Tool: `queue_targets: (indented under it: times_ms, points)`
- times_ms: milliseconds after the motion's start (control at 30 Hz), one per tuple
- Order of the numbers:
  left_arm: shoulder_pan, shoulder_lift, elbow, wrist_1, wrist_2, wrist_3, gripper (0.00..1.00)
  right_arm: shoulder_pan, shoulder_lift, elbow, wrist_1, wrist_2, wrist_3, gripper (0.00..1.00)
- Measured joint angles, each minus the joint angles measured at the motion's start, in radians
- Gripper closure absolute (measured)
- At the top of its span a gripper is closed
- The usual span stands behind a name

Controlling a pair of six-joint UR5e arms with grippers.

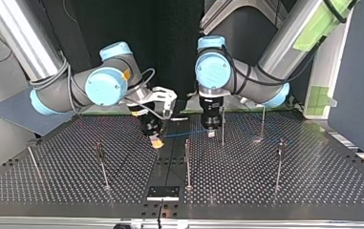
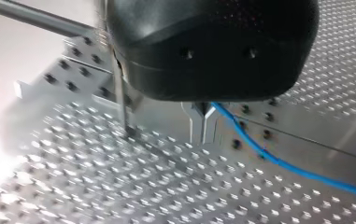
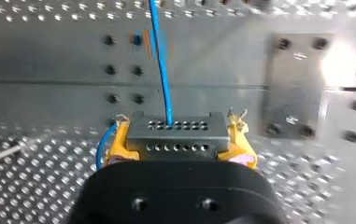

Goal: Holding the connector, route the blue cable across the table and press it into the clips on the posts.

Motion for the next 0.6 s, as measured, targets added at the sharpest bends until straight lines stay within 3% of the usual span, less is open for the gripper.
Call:
queue_targets:
  times_ms: [233,433,600]
  points:
    - [-0.003,0.073,0.0,-0.007,-0.003,0.008,1.0,-0.002,-0.056,0.0,0.048,0.0,-0.016,1.0]
    - [-0.002,0.127,0.0,-0.004,0.014,0.014,1.0,-0.002,-0.065,0.0,0.056,-0.001,-0.021,1.0]
    - [0.005,0.119,0.003,0.008,0.054,0.012,1.0,-0.004,-0.064,0.0,0.056,-0.004,-0.021,1.0]
